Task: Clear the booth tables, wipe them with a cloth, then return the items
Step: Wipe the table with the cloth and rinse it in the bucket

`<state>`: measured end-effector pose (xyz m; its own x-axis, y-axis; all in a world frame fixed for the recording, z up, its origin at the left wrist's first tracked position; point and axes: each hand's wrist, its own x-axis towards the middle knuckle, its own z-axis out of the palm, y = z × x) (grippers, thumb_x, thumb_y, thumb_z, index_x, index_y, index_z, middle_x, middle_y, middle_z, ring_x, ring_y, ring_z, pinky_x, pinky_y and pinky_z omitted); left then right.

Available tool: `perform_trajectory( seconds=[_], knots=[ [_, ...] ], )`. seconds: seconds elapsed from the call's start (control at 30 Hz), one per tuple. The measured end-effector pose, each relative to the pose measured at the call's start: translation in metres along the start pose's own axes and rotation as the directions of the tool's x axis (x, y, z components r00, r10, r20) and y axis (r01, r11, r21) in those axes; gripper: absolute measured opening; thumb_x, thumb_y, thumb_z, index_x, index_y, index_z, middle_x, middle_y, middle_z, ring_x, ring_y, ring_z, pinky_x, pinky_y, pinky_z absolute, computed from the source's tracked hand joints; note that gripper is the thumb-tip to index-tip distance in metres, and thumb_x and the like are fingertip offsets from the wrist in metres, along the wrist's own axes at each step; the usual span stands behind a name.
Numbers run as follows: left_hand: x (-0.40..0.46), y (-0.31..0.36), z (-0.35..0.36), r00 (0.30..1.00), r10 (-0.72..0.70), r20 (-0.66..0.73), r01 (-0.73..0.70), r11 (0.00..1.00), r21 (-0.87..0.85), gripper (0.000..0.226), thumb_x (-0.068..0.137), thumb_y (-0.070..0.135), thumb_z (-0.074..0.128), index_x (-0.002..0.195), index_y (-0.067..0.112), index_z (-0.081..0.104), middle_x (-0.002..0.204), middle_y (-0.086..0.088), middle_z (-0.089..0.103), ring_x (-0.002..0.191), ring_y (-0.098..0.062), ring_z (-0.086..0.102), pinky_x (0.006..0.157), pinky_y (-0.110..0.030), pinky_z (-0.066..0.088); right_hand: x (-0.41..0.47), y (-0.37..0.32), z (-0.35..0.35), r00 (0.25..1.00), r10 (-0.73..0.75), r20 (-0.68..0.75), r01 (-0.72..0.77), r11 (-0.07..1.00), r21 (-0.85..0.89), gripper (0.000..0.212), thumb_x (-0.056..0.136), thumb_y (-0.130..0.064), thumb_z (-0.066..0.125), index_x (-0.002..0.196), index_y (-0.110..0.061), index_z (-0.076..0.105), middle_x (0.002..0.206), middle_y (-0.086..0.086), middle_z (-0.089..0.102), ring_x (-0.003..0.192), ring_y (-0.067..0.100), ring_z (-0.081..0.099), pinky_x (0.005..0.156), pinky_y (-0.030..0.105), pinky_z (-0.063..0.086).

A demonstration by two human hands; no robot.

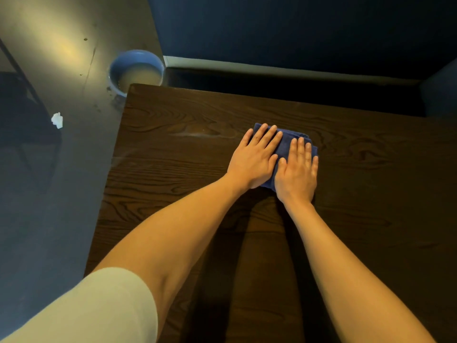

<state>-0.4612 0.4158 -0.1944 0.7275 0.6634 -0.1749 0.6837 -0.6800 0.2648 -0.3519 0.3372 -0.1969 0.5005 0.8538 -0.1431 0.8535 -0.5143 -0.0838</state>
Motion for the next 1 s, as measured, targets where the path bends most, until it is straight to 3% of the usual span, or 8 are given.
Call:
perform_trajectory(
  seconds=[0.27, 0.63, 1.0],
  knots=[
    [0.001, -0.095, -0.018, 0.999, 0.021, -0.034, -0.021, 1.000, 0.000, 0.059, 0.108, 0.041, 0.021, 0.162, 0.019, 0.010, 0.170, -0.003, 0.007, 0.156, -0.020, 0.000, 0.124, -0.041, -0.003, 0.027, -0.089, 0.009, 1.000, 0.001, -0.021, -0.001, 1.000, 0.014, 0.059, 0.108, -0.034, 0.027, 0.160, -0.014, 0.008, 0.168, 0.005, 0.006, 0.155, 0.021, 0.001, 0.126, 0.043, 0.002],
    [-0.046, -0.259, -0.049, 0.979, -0.183, -0.090, 0.183, 0.983, -0.011, 0.059, 0.108, 0.041, 0.020, 0.161, 0.020, 0.007, 0.170, -0.001, 0.004, 0.156, -0.019, -0.002, 0.125, -0.041, -0.002, 0.057, -0.258, 0.022, 0.972, -0.234, -0.022, 0.234, 0.972, 0.007, 0.060, 0.107, -0.037, 0.026, 0.160, -0.014, 0.011, 0.167, 0.006, 0.009, 0.155, 0.020, 0.003, 0.126, 0.044, 0.005],
    [-0.067, -0.315, -0.056, 0.963, -0.255, -0.093, 0.246, 0.965, -0.093, 0.058, 0.109, 0.039, 0.021, 0.161, 0.017, 0.004, 0.170, -0.003, 0.002, 0.156, -0.018, -0.005, 0.124, -0.036, -0.007, 0.064, -0.317, 0.030, 0.950, -0.313, 0.014, 0.313, 0.950, -0.012, 0.060, 0.107, -0.039, 0.022, 0.160, -0.016, 0.008, 0.168, 0.004, 0.007, 0.155, 0.019, 0.001, 0.126, 0.044, 0.002]
  ],
)
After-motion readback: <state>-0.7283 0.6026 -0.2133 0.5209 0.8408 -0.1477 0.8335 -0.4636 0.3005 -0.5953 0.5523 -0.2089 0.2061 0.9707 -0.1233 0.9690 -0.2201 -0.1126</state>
